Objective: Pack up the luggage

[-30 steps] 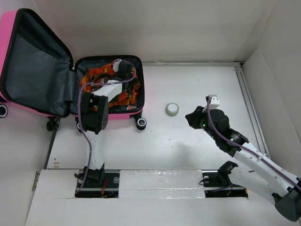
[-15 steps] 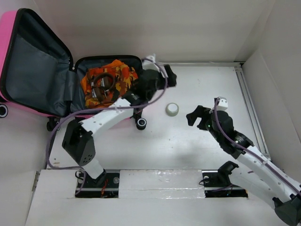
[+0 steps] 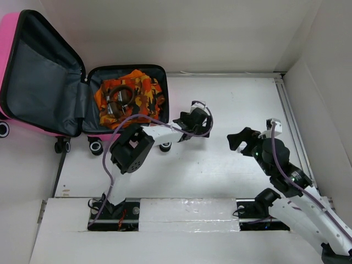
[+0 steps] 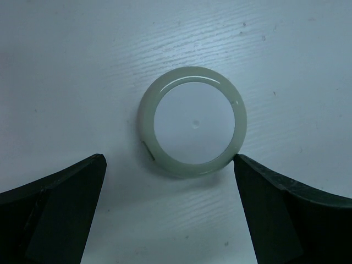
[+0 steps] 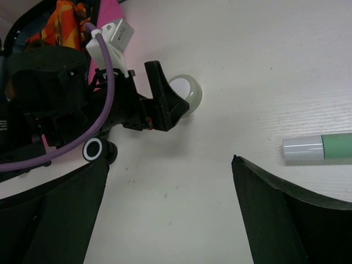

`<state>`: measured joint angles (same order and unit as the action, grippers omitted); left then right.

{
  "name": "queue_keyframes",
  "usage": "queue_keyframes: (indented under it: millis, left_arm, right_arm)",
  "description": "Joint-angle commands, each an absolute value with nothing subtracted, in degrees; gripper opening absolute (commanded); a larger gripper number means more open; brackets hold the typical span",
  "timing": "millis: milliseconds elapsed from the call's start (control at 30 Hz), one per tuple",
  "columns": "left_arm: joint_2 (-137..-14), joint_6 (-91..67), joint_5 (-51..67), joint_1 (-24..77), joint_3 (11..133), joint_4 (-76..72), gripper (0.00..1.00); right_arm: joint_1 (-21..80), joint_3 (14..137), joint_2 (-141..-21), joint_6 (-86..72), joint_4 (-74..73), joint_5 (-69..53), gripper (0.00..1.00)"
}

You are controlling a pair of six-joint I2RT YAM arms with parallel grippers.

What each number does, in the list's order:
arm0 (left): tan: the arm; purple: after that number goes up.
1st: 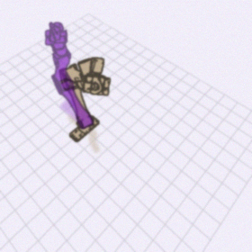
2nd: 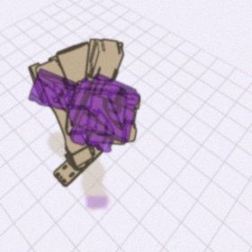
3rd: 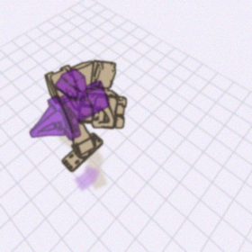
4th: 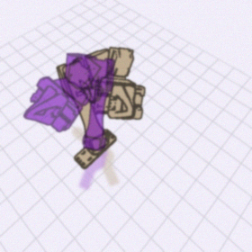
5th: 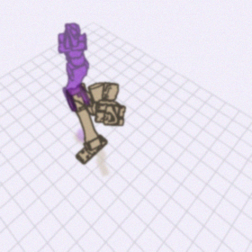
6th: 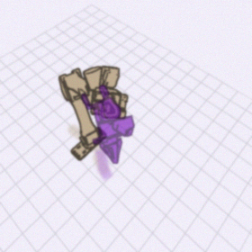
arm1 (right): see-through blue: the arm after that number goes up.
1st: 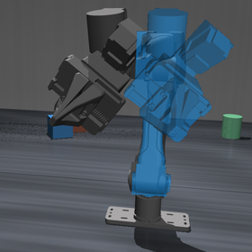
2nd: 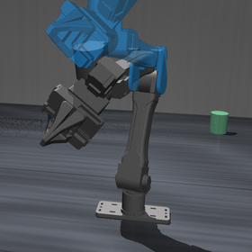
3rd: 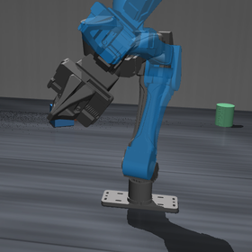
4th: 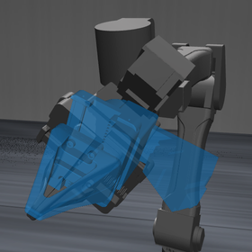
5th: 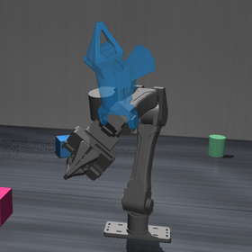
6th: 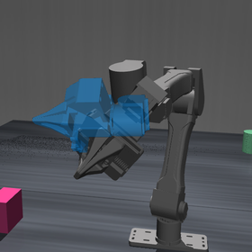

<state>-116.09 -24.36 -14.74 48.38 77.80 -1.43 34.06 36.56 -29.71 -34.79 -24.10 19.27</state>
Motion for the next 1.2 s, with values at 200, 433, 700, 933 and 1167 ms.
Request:
queue_keyframes:
  millis: [200, 433, 700, 933, 1167]
  left_arm:
    - [-123.9, -20.5, -12.8, 48.4, 87.1, -1.5, 0.99]
    - [-126.4, -19.9, -18.6, 48.4, 90.5, -0.3, 0.58]
    - [-114.3, -22.4, -19.7, 46.2, 87.5, 1.1, 0.37]
    - [-97.8, -23.6, -25.3, 36.5, 83.9, 1.1, 0.39]
    - [-102.7, -29.6, -21.5, 20.4, 85.2, 5.4, 0.81]
  right_arm:
    - [33.7, 36.4, -30.1, -35.1, -22.4, 17.1, 1.00]
    - [33.7, 36.4, -30.8, -35.1, -21.9, 17.1, 1.00]
    - [33.7, 37.1, -30.8, -34.0, -21.9, 17.7, 1.00]
    - [33.7, 35.3, -31.3, -34.0, -18.8, 13.5, 1.00]
    - [33.7, 34.7, -33.1, -33.5, -16.3, 10.2, 1.00]
